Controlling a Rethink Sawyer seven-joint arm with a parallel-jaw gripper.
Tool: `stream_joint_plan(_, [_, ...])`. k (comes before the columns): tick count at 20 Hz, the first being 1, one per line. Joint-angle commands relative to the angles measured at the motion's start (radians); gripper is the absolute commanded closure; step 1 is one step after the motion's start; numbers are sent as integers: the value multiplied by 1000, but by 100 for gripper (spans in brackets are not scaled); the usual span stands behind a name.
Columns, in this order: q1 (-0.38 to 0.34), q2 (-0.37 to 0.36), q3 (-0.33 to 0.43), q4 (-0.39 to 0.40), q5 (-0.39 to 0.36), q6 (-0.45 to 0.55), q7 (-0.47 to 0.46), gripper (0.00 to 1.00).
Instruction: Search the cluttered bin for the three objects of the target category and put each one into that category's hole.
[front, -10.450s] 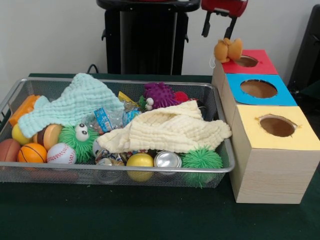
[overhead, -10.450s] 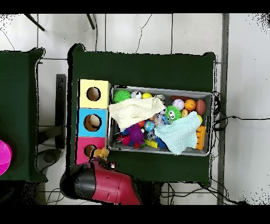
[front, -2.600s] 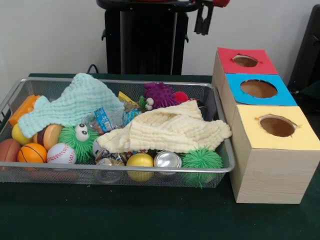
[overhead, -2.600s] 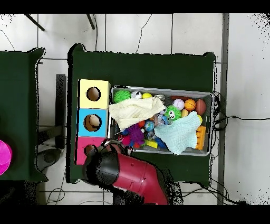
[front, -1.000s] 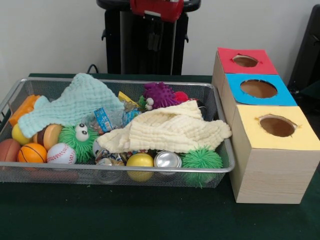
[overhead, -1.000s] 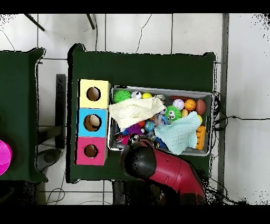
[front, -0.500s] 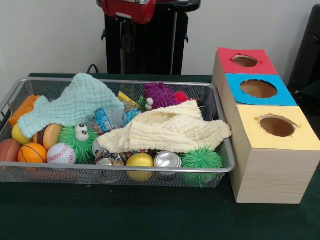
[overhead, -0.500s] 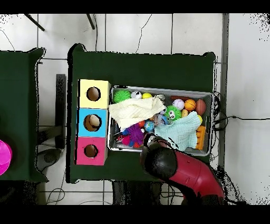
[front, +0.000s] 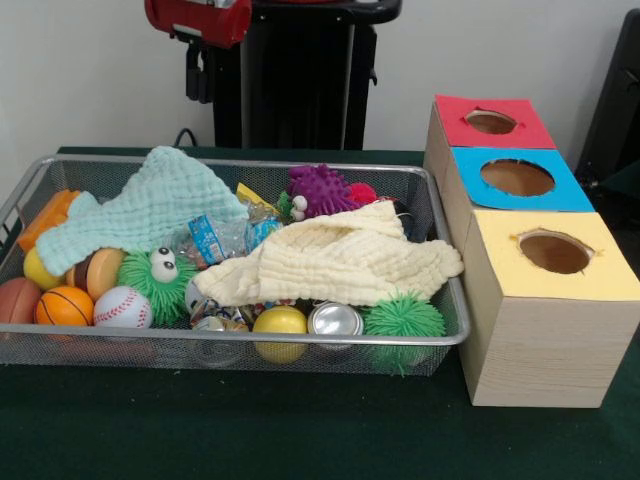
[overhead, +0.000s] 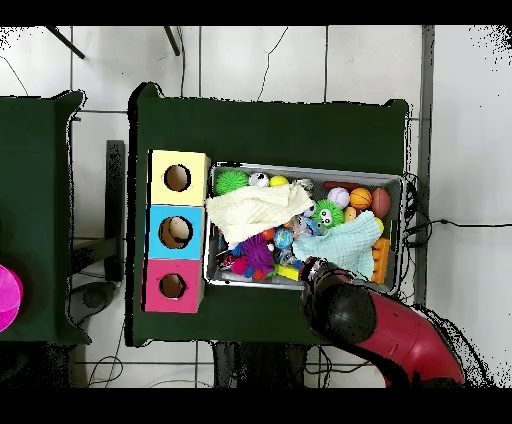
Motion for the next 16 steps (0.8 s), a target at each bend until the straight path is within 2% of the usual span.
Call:
stream_joint_plan(1, [-43,24,127,-18,-102,14,-95,100])
stream_joint_plan(8, [-57,81,146,-39,-142,-29,-47,100])
stream_joint_plan(16, [-114,98,192,-76,-178,-4,-81,100])
